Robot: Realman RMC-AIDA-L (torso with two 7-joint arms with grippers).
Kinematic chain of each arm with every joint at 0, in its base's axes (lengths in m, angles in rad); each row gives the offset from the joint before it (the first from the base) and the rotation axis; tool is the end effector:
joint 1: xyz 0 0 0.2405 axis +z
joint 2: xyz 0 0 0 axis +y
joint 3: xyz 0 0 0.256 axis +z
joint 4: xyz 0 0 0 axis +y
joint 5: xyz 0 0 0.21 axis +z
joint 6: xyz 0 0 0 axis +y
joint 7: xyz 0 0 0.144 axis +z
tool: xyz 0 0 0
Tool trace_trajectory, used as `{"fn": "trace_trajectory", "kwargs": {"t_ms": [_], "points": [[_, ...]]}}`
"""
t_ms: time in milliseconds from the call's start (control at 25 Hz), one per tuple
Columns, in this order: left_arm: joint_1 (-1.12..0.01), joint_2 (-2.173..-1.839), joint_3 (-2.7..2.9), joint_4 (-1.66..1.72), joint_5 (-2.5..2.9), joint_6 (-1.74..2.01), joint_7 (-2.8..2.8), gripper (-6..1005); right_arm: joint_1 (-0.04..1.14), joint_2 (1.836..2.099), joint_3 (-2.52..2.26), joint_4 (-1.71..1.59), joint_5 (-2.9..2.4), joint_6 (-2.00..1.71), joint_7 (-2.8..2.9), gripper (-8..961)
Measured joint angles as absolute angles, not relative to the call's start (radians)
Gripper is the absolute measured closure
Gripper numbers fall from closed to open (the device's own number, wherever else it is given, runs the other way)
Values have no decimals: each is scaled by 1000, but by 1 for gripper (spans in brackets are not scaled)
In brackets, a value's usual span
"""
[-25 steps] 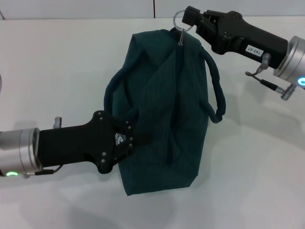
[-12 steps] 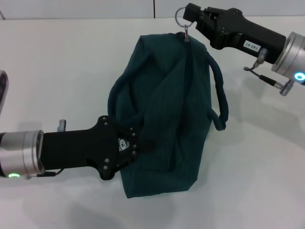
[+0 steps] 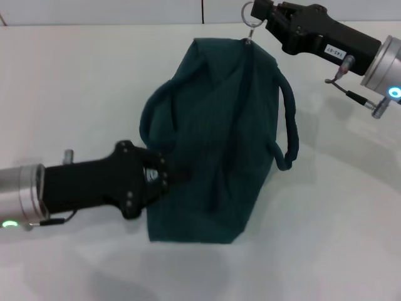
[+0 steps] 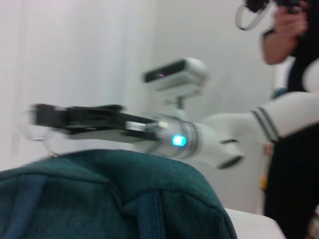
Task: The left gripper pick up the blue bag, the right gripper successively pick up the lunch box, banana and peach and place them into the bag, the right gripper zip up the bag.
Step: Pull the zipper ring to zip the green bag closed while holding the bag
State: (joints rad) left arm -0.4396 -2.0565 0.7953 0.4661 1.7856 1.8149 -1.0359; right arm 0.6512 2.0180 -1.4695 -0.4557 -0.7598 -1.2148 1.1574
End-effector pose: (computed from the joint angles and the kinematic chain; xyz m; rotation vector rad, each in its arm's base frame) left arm -0.2585 0.2683 -0.0123 -2.7903 -0.3216 -1.1114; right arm 0.1677 0.3928 -0.0176 -2.3706 0.5347 1.2525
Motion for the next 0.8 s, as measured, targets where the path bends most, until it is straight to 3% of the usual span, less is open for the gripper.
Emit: {"fn": "trace_trajectory", "kwargs": {"t_ms": [640,800], "points": [[-397,-2080,484,472,1764,1663,-1172,883,623,2022,-1470,-468,-759,-1327,1197,937],[-408,-2081,499,571,1745,1662,-1286,777,625,2021,-1470,-467,-759,-1326,1205,937]]}}
